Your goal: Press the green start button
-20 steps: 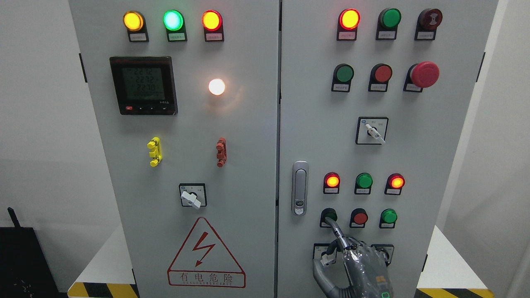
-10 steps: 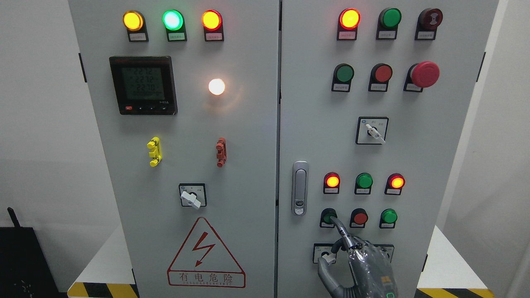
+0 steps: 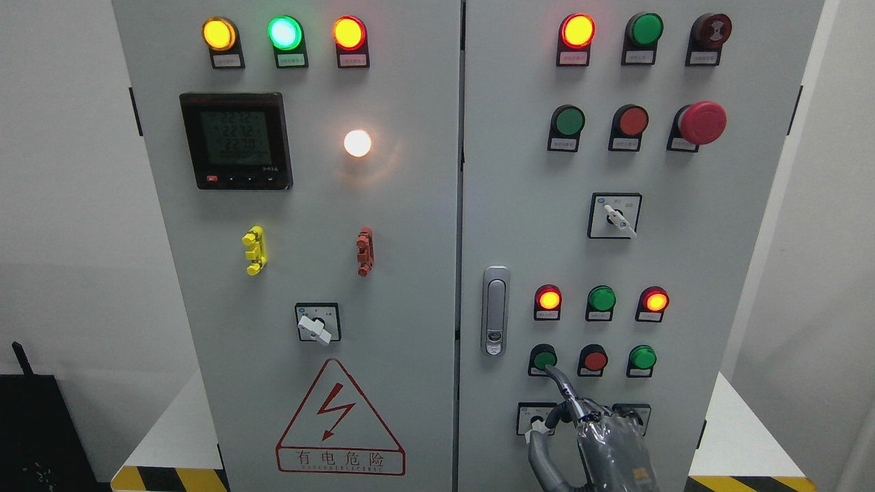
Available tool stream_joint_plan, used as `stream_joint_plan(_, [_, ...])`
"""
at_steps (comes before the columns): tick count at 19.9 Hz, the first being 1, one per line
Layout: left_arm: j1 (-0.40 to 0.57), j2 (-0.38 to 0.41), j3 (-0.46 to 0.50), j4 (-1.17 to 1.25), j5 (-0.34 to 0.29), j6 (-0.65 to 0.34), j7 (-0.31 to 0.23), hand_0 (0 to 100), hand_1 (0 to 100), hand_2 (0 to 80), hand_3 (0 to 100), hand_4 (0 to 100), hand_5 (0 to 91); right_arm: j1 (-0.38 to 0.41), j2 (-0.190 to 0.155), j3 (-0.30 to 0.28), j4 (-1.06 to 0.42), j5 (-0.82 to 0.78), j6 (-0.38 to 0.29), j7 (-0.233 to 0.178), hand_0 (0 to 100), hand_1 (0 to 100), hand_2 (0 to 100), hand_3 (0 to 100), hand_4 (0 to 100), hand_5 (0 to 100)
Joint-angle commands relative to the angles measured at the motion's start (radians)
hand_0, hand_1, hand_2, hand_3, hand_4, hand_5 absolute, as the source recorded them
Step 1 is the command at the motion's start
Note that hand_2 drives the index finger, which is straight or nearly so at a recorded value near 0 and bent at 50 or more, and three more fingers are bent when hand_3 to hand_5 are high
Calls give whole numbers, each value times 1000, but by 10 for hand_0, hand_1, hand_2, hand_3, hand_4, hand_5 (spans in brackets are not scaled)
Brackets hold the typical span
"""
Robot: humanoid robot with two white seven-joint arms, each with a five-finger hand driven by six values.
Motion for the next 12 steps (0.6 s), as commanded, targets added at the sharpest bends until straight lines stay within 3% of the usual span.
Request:
stream_joint_plan(1, [0,0,0,0,0,0,0,120,556,0,0,0,0,27,1,-29,-55,-90,1,2,789,399,0,612,557,431])
stream_joint_plan(6, [0,0,0,0,0,0,0,120,556,0,0,0,0,66,0,-28,-89,-203,11,2,787,367,0,568,507,344])
stream_joint_plan(12, [0,0,0,0,0,0,0,120,556,0,0,0,0,109,0,-15,-107,-384,26,31,664,289,0,437,386,225])
